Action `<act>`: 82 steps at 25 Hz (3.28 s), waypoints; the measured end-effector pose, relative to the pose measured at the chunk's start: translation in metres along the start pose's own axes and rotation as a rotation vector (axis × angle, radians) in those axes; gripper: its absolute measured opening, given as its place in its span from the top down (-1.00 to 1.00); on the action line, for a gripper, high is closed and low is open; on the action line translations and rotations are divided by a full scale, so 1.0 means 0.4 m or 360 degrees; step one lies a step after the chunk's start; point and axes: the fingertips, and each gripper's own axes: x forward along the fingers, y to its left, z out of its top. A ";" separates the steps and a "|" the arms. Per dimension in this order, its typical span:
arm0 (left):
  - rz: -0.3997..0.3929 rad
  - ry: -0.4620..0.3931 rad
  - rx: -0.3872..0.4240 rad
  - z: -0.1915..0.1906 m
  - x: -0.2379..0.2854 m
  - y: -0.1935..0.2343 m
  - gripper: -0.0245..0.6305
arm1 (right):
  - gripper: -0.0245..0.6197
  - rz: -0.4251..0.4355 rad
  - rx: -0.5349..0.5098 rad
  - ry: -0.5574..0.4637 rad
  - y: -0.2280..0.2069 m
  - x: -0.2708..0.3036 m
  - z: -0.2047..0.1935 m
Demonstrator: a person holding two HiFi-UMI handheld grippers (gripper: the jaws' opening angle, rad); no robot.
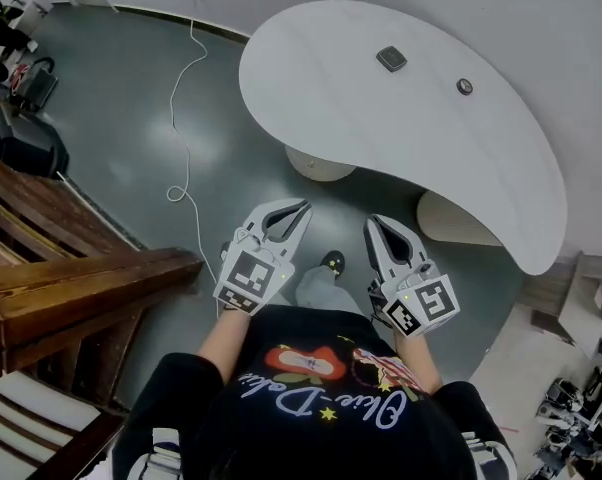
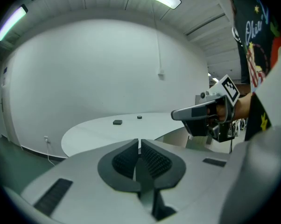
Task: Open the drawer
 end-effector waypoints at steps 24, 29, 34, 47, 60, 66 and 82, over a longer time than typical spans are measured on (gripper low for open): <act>0.0143 0.0054 -0.0284 -0.398 0.332 0.251 0.91 | 0.92 0.0101 0.0076 0.0230 -0.149 0.302 -0.260; 0.0181 0.0063 -0.0388 -0.476 0.394 0.270 0.91 | 0.92 0.0141 0.0057 0.0314 -0.154 0.340 -0.323; 0.0212 0.0058 -0.0428 -0.533 0.447 0.299 0.87 | 0.92 0.0137 0.0042 0.0328 -0.154 0.367 -0.357; 0.0224 0.0164 -0.0586 -0.636 0.603 0.361 0.53 | 0.92 0.0116 0.0012 0.0387 -0.171 0.398 -0.386; 0.0277 0.0221 -0.0560 -0.652 0.647 0.374 0.61 | 0.92 0.0077 -0.0001 0.0408 -0.195 0.389 -0.392; 0.0275 0.0193 -0.0553 -0.646 0.643 0.372 0.63 | 0.92 0.0068 -0.0011 0.0408 -0.192 0.394 -0.386; 0.0240 0.0207 -0.0568 -0.660 0.613 0.346 0.63 | 0.92 0.0067 -0.0022 0.0409 -0.178 0.404 -0.381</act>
